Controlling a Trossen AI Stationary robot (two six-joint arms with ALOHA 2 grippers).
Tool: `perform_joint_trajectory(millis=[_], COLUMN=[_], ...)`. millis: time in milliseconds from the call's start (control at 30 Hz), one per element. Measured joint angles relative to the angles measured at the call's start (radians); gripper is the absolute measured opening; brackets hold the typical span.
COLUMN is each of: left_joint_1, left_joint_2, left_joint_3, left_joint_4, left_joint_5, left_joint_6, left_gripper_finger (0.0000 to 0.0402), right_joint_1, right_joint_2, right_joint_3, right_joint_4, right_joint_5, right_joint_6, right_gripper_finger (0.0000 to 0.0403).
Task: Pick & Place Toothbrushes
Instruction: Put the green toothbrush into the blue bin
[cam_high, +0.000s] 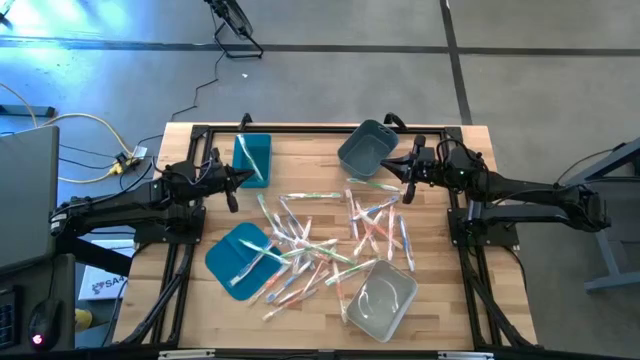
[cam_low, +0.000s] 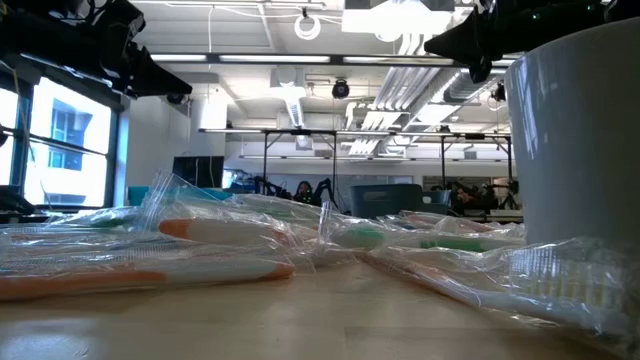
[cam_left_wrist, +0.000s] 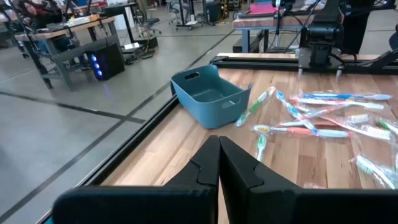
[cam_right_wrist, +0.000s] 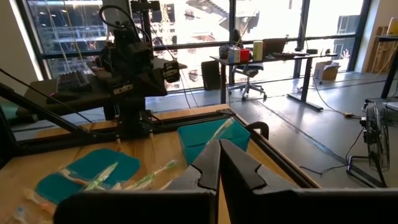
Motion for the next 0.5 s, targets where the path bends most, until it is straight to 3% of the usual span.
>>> perform_joint_trajectory(millis=[500], left_joint_1=[0.000], left_joint_2=[0.000], left_joint_3=[0.000], left_joint_4=[0.014], left_joint_5=[-0.003], left_joint_6=[0.052], left_gripper_finger=[0.0000], right_joint_1=[0.000], right_joint_2=[0.038], right_joint_3=[0.001], right_joint_4=[0.078], right_joint_5=[0.034], right_joint_6=[-0.028], right_gripper_finger=[0.0003])
